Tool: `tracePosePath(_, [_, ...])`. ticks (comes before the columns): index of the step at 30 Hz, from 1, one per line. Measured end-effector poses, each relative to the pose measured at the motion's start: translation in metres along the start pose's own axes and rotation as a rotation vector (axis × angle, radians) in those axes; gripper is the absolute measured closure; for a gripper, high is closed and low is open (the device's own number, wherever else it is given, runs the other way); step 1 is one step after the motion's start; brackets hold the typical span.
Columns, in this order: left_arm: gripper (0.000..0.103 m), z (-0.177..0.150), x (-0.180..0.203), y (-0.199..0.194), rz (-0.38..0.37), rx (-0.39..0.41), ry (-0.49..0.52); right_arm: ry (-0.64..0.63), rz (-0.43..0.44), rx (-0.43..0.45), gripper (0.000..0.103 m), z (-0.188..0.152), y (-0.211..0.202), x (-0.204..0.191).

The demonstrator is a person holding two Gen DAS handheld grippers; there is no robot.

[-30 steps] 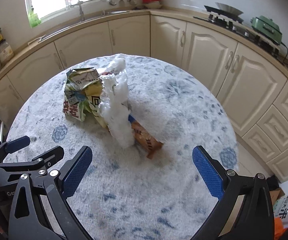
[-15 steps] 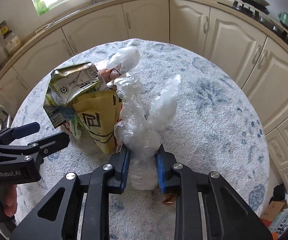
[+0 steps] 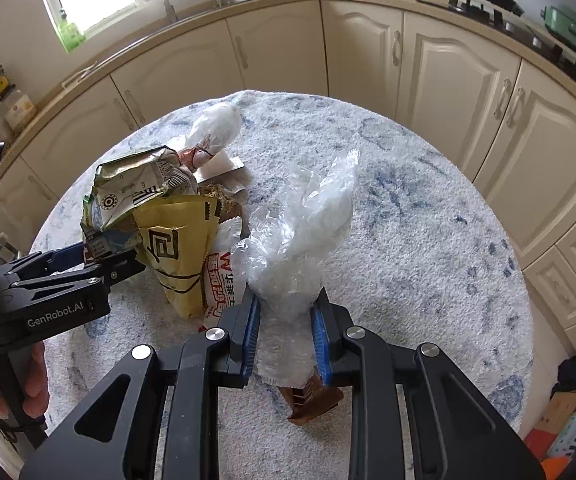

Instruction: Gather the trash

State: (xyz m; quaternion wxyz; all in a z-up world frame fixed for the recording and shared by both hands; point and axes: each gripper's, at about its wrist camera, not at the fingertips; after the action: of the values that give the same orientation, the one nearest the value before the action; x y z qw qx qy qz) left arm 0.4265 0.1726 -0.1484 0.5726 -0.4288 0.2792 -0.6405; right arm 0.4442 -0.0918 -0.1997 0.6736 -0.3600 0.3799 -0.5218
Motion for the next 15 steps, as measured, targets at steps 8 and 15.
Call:
tracePosePath(8, [0.036, -0.021, 0.009, -0.020, 0.054, 0.002, 0.035, 0.002, -0.013, 0.020, 0.079, -0.004, -0.013, 0.001])
tracePosePath(15, [0.036, -0.048, 0.020, -0.053, 0.084, 0.040, 0.047, -0.008, -0.011, 0.036, 0.079, -0.019, -0.037, -0.003])
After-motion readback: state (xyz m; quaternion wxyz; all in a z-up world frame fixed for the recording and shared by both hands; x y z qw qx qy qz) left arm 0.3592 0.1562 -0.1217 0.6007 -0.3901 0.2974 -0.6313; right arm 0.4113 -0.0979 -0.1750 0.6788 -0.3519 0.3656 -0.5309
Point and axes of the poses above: each gripper's, at about its wrist camera, not at the fingertips, and y roughly the way its jaws point, x to its right, z to its top, and after that the axes turned 6 degrees about -z, right-handed
